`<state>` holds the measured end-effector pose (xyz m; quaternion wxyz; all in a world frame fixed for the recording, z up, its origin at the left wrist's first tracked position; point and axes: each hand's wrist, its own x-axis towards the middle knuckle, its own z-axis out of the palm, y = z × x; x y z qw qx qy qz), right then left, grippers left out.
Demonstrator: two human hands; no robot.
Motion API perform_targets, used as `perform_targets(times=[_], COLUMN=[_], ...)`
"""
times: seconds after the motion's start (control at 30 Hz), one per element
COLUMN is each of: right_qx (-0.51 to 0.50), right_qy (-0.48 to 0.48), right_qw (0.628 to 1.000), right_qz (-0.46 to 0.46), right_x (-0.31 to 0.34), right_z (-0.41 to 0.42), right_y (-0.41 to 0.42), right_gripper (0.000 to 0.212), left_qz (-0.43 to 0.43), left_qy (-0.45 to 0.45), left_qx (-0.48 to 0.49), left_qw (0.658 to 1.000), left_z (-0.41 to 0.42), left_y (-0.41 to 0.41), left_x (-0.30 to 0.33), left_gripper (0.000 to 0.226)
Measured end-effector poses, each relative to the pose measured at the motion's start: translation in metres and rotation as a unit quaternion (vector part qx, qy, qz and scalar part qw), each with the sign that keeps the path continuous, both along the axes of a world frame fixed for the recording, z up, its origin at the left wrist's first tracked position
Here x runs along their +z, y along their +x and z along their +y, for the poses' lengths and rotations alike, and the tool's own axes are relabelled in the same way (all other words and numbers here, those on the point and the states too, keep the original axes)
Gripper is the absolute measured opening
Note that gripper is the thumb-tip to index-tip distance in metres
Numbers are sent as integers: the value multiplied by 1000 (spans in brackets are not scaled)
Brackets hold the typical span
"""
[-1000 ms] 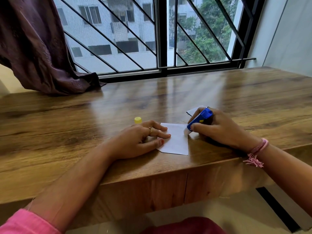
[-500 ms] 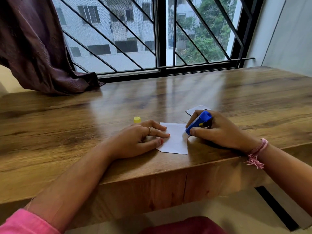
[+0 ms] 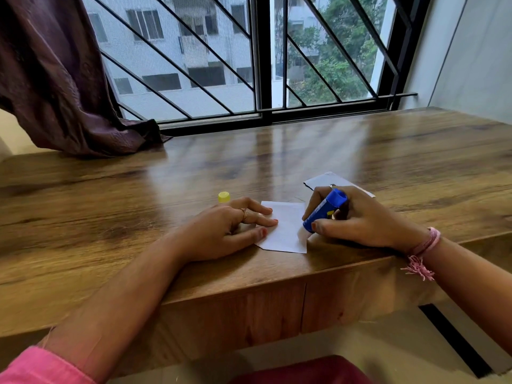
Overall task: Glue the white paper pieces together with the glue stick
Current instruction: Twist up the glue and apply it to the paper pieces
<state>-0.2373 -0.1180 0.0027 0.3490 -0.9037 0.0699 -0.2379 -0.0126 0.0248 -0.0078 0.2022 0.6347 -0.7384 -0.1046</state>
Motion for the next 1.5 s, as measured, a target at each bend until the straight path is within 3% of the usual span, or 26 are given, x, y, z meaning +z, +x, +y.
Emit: perform_targets(times=[0.8, 1.5], right_qx=[56, 47], right_qy=[-21, -22], right_qw=[998, 999], right_qz=[-12, -4], right_x=[-3, -1], right_z=[-3, 2], right_y=[-2, -3], right_gripper=[10, 9], left_qz=[4, 5], left_qy=[-2, -3], left_qx=[2, 2], left_qw=[1000, 1000], left_z=[0, 0], left_y=[0, -1], left_x=[0, 0], left_gripper=[30, 31])
